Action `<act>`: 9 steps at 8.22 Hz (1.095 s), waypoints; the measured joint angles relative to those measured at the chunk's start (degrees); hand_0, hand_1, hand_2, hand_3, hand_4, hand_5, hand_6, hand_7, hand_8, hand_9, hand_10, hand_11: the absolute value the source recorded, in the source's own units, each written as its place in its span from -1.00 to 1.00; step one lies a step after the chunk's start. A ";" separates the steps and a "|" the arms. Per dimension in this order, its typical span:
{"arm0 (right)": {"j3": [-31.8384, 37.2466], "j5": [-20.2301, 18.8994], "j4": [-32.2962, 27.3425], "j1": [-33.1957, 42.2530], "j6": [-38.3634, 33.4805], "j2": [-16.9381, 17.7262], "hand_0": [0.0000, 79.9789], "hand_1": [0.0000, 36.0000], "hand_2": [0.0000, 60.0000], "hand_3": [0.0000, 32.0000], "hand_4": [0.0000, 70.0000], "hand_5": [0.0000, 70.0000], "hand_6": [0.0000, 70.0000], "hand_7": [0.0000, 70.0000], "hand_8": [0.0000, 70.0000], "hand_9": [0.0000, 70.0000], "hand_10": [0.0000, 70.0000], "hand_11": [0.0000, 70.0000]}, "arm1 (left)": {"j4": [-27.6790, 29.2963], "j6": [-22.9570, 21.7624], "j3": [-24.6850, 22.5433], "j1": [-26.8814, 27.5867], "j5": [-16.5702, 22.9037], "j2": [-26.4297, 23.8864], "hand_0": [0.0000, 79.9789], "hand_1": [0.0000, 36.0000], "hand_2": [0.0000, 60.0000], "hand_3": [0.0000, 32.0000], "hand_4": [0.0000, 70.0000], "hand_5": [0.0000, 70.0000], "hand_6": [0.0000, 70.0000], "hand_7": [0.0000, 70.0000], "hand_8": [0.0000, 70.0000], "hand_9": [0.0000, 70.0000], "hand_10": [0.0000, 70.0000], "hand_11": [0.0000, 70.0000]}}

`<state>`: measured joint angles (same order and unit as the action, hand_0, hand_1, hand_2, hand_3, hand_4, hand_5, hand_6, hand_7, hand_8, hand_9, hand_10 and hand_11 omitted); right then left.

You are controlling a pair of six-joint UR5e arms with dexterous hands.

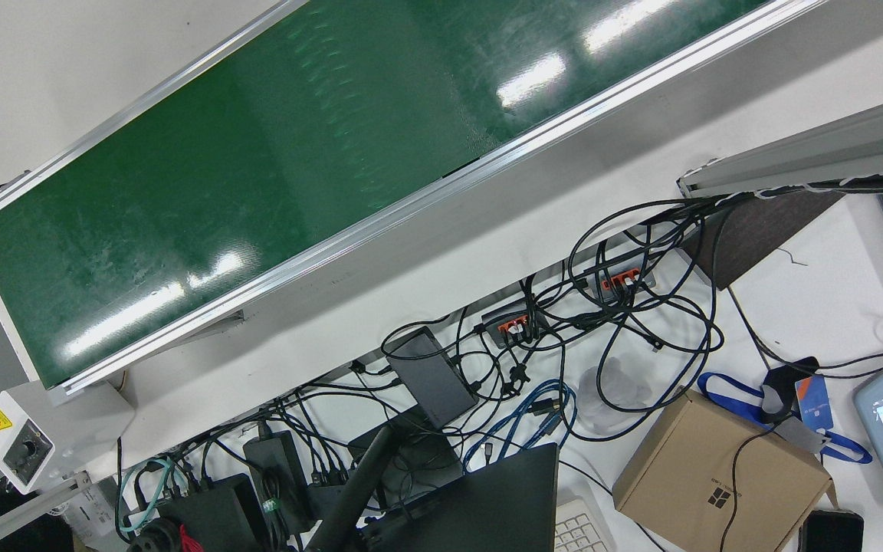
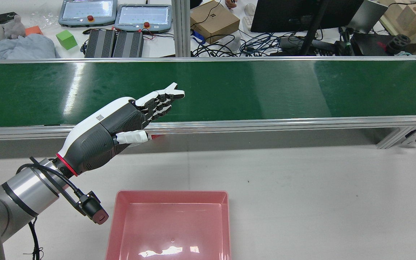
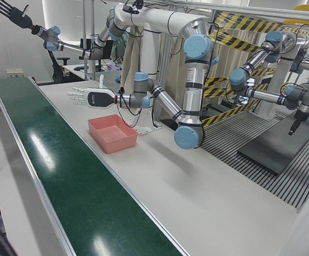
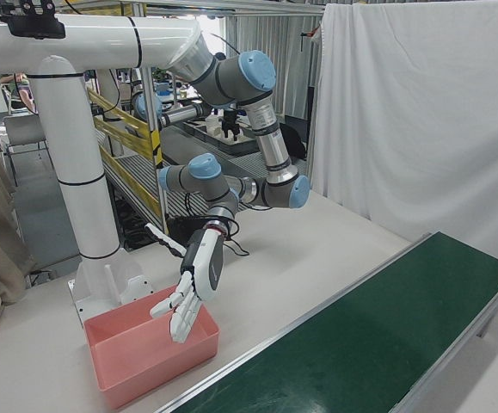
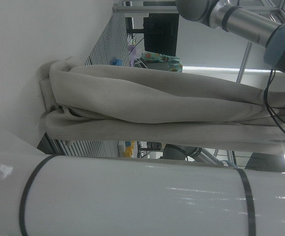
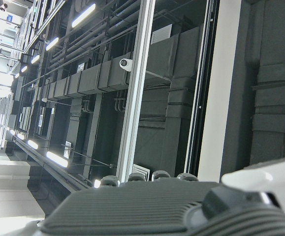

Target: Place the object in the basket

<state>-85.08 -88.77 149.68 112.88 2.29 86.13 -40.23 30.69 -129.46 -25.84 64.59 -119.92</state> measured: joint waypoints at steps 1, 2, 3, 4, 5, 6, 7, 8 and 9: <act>0.00 0.00 0.00 0.02 0.00 0.00 -1.00 -1.00 -1.00 -1.00 -1.00 -1.00 -1.00 -1.00 -1.00 -1.00 -1.00 -1.00 | -0.02 -0.01 0.00 0.00 0.00 -0.02 -0.45 -1.00 -1.00 -1.00 -0.64 -0.32 -0.82 -0.98 -0.81 -0.77 -0.80 -0.73; 0.00 0.00 0.00 0.04 0.00 0.00 -1.00 -1.00 -1.00 -1.00 -1.00 -1.00 -1.00 -1.00 -1.00 -1.00 -1.00 -1.00 | -0.02 -0.01 0.00 0.00 0.00 -0.04 -0.44 -1.00 -1.00 -1.00 -0.64 -0.30 -0.82 -0.97 -0.79 -0.75 -0.79 -0.71; 0.00 0.00 0.00 0.05 0.00 0.00 -1.00 -1.00 -1.00 -1.00 -1.00 -1.00 -1.00 -1.00 -1.00 -1.00 -1.00 -1.00 | -0.02 -0.05 0.00 0.00 0.00 -0.05 -0.47 -1.00 -1.00 -1.00 -0.67 -0.44 -0.83 -0.98 -0.80 -0.76 -0.81 -0.74; 0.00 0.00 0.03 0.05 0.00 0.00 -1.00 -1.00 -1.00 -1.00 -1.00 -1.00 -1.00 -1.00 -1.00 -1.00 -1.00 -1.00 | -0.02 -0.20 0.00 0.00 0.01 -0.05 -0.53 -1.00 -1.00 -0.99 -0.70 -0.64 -0.83 -0.99 -0.80 -0.77 -0.83 -0.78; 0.00 0.00 0.03 0.05 0.00 0.00 -1.00 -1.00 -1.00 -1.00 -1.00 -1.00 -1.00 -1.00 -1.00 -1.00 -1.00 -1.00 | -0.03 -0.37 0.02 -0.02 0.07 -0.05 -0.63 -1.00 -1.00 -0.88 -0.74 -0.81 -0.83 -0.99 -0.79 -0.75 -0.84 -0.78; 0.00 0.00 0.02 0.06 0.00 0.00 -1.00 -1.00 -1.00 -1.00 -1.00 -1.00 -1.00 -1.00 -1.00 -1.00 -1.00 -1.00 | 0.00 -0.47 0.06 -0.02 0.13 -0.05 -0.68 -1.00 -1.00 -0.86 -0.76 -0.85 -0.84 -1.00 -0.80 -0.77 -0.85 -0.80; 0.00 0.00 0.01 0.03 0.00 0.00 -1.00 -1.00 -1.00 -1.00 -1.00 -1.00 -1.00 -1.00 -1.00 -1.00 -1.00 -1.00 | 0.04 -0.51 0.08 -0.02 0.16 -0.05 -0.67 -1.00 -1.00 -0.86 -0.77 -0.85 -0.85 -1.00 -0.82 -0.78 -0.86 -0.82; 0.00 0.00 0.00 0.00 0.00 0.00 -1.00 -1.00 -1.00 -1.00 -1.00 -1.00 -1.00 -1.00 -1.00 -1.00 -1.00 -1.00 | 0.05 -0.53 0.08 -0.01 0.17 -0.06 -0.69 -1.00 -1.00 -0.90 -0.77 -0.84 -0.85 -1.00 -0.82 -0.79 -0.87 -0.83; 0.00 0.00 0.00 -0.02 0.00 0.00 -1.00 -1.00 -1.00 -1.00 -1.00 -1.00 -1.00 -1.00 -1.00 -1.00 -1.00 -1.00 | 0.09 -0.54 0.08 0.00 0.18 -0.05 -0.68 -1.00 -1.00 -0.94 -0.76 -0.82 -0.85 -1.00 -0.82 -0.79 -0.88 -0.84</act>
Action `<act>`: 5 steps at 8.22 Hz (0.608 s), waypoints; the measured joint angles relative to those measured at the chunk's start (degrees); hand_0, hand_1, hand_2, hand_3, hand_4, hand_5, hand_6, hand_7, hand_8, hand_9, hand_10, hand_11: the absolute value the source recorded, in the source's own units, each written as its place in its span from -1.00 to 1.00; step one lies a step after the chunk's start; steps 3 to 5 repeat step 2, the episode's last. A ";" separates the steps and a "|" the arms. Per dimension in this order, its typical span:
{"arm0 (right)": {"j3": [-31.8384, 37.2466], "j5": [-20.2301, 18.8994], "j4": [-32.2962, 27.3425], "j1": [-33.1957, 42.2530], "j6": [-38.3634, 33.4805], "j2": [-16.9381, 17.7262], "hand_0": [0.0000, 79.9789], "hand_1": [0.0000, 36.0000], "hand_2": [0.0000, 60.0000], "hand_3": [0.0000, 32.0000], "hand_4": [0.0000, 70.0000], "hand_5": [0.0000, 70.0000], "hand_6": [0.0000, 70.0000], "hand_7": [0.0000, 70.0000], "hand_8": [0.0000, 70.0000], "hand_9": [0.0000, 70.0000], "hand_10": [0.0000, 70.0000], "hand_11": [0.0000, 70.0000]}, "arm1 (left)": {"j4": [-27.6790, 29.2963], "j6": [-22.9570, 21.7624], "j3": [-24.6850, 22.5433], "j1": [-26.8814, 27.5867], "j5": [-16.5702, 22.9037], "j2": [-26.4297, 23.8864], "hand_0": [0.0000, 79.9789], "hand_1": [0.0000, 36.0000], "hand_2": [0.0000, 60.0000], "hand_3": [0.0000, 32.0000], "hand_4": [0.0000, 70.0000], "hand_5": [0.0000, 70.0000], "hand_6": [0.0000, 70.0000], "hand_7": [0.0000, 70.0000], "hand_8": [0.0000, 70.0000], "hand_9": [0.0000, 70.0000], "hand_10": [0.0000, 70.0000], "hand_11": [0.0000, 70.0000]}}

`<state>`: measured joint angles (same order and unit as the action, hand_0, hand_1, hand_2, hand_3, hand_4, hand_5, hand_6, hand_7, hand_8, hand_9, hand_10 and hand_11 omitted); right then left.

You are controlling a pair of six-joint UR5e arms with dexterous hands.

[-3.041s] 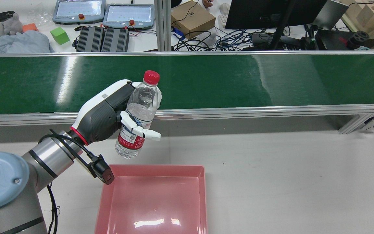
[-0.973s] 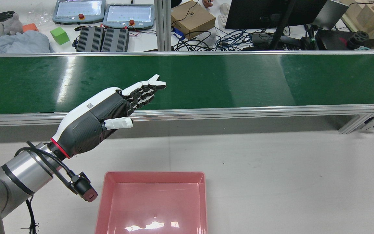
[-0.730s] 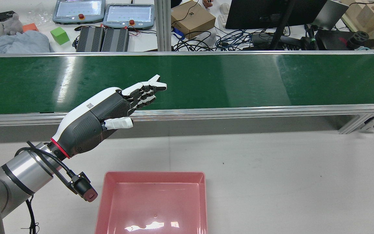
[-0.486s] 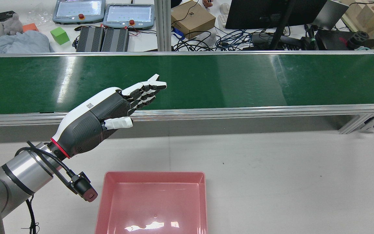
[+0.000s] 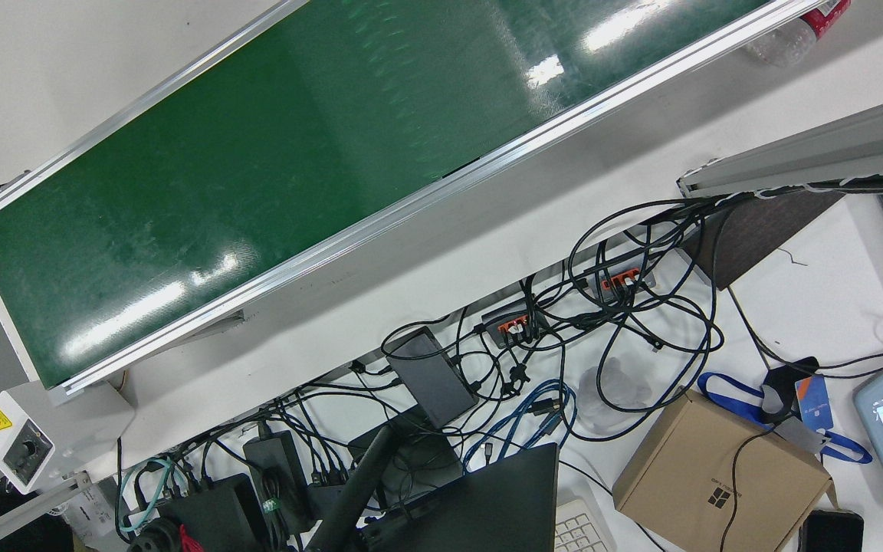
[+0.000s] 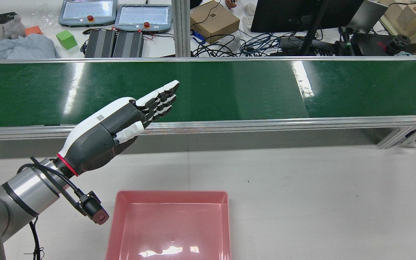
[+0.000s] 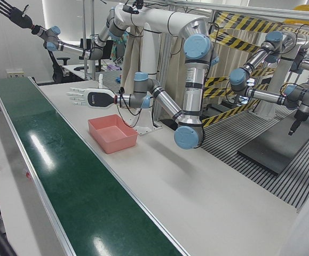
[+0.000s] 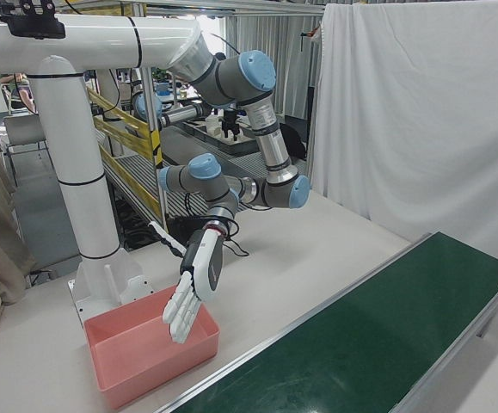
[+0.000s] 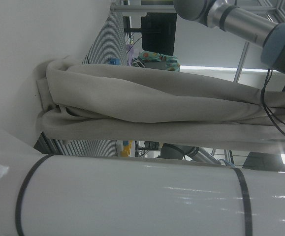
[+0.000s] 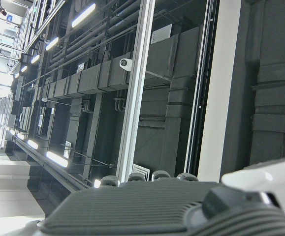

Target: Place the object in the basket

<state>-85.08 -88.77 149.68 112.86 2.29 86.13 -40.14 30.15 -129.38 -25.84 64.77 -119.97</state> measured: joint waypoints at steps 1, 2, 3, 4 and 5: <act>0.00 0.00 0.00 0.01 0.00 0.00 -1.00 -1.00 -1.00 -1.00 -1.00 -1.00 -1.00 -1.00 -1.00 -1.00 -1.00 -1.00 | 0.00 0.00 0.00 0.00 0.00 0.00 -0.71 -1.00 -1.00 -0.93 -0.79 -0.79 -0.86 -1.00 -0.85 -0.81 -0.88 -0.85; 0.00 0.00 0.00 0.04 0.00 0.00 -1.00 -1.00 -1.00 -1.00 -1.00 -1.00 -1.00 -1.00 -1.00 -1.00 -1.00 -1.00 | -0.01 0.00 0.00 0.00 0.00 0.00 -0.77 -1.00 -1.00 -0.98 -0.84 -0.71 -0.88 -1.00 -0.87 -0.82 -0.88 -0.85; 0.00 0.00 0.00 0.04 0.00 0.00 -1.00 -1.00 -1.00 -1.00 -1.00 -1.00 -1.00 -1.00 -1.00 -1.00 -1.00 -1.00 | -0.01 0.00 0.00 0.00 0.00 0.00 -0.77 -1.00 -1.00 -0.98 -0.84 -0.71 -0.88 -1.00 -0.87 -0.82 -0.88 -0.85; 0.00 0.00 0.00 0.04 0.00 0.00 -1.00 -1.00 -1.00 -1.00 -1.00 -1.00 -1.00 -1.00 -1.00 -1.00 -1.00 -1.00 | -0.01 0.00 0.00 0.00 0.00 0.00 -0.77 -1.00 -1.00 -0.98 -0.84 -0.71 -0.88 -1.00 -0.87 -0.82 -0.88 -0.85; 0.00 0.00 0.00 0.04 0.00 0.00 -1.00 -1.00 -1.00 -1.00 -1.00 -1.00 -1.00 -1.00 -1.00 -1.00 -1.00 -1.00 | -0.01 0.00 0.00 0.00 0.00 0.00 -0.77 -1.00 -1.00 -0.98 -0.84 -0.71 -0.88 -1.00 -0.87 -0.82 -0.88 -0.85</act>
